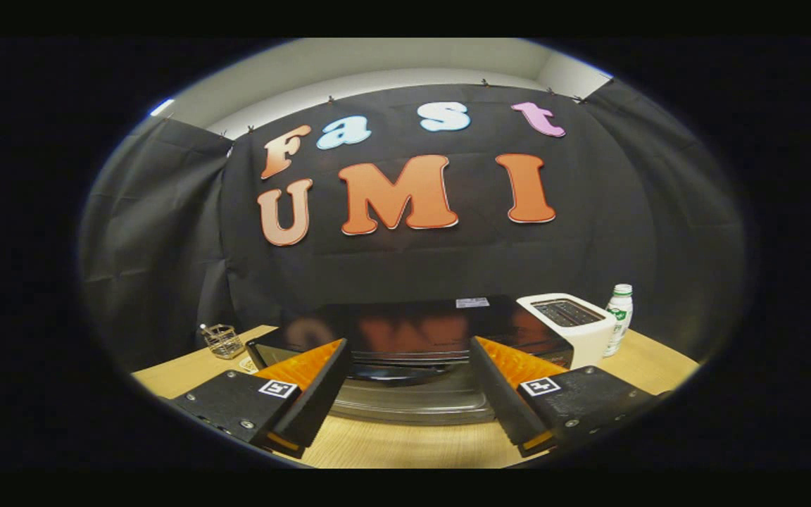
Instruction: Open the toaster oven, put the food inside, and close the toaster oven door.
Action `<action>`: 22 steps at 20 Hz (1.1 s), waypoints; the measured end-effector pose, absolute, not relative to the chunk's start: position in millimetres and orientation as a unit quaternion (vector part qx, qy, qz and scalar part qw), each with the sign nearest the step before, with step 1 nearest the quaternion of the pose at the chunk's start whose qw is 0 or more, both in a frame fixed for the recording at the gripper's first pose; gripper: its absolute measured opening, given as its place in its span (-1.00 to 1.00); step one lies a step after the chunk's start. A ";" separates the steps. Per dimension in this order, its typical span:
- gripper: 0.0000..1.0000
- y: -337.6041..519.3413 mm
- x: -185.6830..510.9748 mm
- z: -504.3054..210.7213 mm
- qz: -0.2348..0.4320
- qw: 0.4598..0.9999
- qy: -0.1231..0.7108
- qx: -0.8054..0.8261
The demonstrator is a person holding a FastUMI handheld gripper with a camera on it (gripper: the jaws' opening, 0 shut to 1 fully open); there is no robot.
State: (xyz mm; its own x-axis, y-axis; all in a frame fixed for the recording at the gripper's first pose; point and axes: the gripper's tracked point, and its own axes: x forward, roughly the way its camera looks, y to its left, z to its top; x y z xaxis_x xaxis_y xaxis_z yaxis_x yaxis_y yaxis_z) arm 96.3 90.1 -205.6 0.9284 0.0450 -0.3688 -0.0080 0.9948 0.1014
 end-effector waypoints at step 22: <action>0.24 131.6 19.1 -246.8 0.085 0.970 0.225 0.039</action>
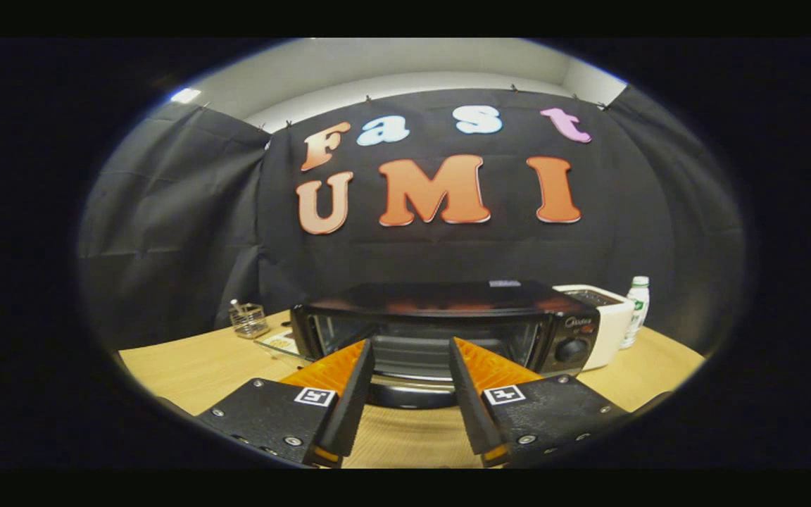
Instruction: Open the toaster oven, put the food inside, and close the toaster oven door.
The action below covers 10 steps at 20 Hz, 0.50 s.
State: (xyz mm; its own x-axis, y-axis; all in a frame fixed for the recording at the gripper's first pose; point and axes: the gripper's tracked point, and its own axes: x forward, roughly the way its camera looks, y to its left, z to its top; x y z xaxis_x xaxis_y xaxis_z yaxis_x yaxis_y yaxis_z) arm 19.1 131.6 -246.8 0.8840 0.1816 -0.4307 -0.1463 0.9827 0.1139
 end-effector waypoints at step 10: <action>0.15 116.4 -34.6 -305.2 0.095 0.917 0.379 0.083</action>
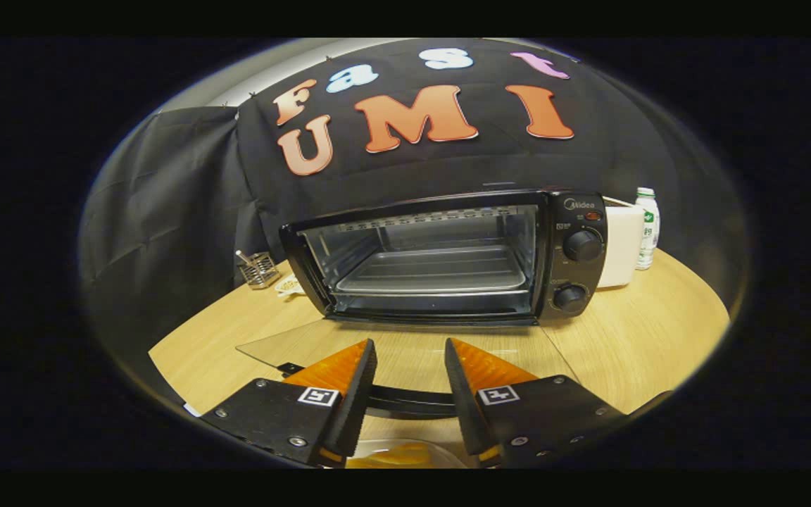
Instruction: Open the toaster oven, put the food inside, and close the toaster oven door.
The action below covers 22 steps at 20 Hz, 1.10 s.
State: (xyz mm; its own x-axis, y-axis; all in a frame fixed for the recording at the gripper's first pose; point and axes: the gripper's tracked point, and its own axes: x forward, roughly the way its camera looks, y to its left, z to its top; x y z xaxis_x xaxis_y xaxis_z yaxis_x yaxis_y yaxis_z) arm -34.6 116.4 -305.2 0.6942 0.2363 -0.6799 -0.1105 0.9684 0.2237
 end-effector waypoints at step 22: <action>0.52 113.3 -93.1 -313.6 0.128 0.874 0.463 0.067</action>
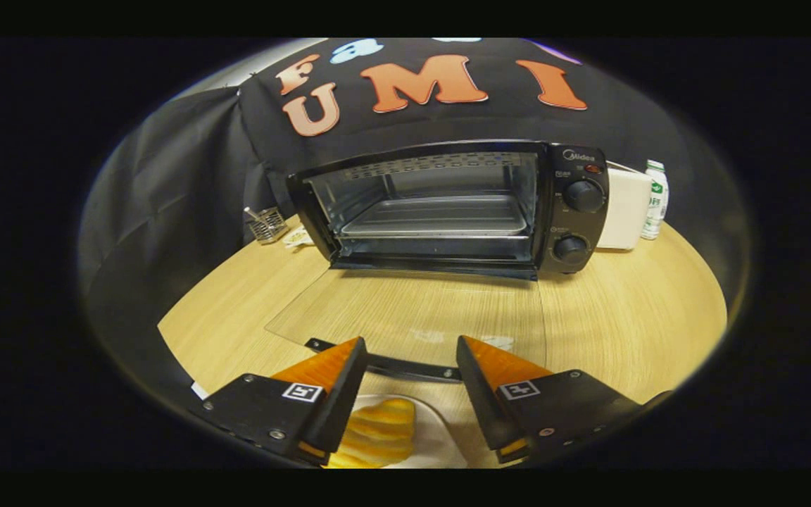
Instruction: Open the toaster oven, put the food inside, and close the toaster oven door.
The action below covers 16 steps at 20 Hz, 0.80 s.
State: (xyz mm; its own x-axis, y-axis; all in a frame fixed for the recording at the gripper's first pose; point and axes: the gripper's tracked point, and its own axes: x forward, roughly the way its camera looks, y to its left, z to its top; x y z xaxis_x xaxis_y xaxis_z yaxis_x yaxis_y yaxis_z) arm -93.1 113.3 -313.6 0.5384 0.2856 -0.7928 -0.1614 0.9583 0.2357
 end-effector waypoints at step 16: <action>0.98 129.9 -212.2 -296.3 0.110 0.874 0.471 0.045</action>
